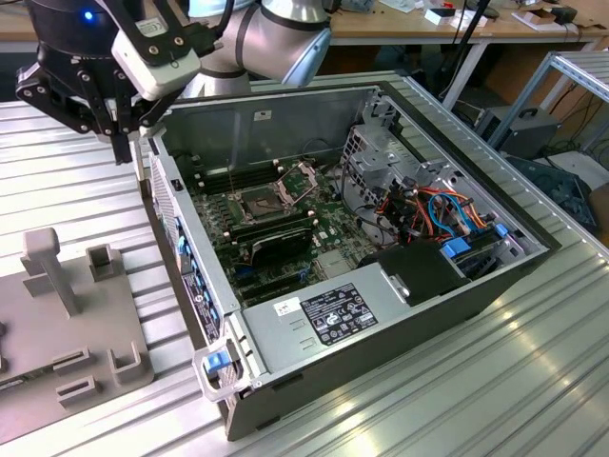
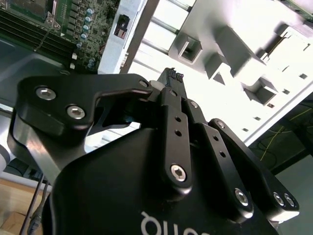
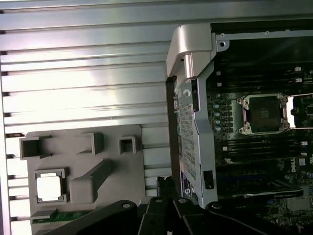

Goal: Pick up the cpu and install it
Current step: 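Reach for the cpu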

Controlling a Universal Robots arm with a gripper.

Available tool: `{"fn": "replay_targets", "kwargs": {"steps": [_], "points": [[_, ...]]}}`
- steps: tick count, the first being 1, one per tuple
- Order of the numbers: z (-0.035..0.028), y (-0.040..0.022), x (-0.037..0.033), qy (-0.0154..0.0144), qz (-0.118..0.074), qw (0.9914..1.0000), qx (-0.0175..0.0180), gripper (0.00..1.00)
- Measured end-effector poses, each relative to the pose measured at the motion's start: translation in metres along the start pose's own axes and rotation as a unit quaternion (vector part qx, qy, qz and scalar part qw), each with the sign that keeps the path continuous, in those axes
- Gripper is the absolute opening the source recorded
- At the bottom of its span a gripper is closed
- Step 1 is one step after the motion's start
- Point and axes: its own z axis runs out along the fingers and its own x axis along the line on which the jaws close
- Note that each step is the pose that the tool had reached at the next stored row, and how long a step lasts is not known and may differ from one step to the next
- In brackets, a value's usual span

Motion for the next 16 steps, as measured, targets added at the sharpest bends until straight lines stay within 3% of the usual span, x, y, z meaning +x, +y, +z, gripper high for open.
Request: {"fn": "replay_targets", "kwargs": {"steps": [16], "points": [[-0.0005,-0.0013,0.0168,0.0,0.0,1.0,0.0,0.11]]}}
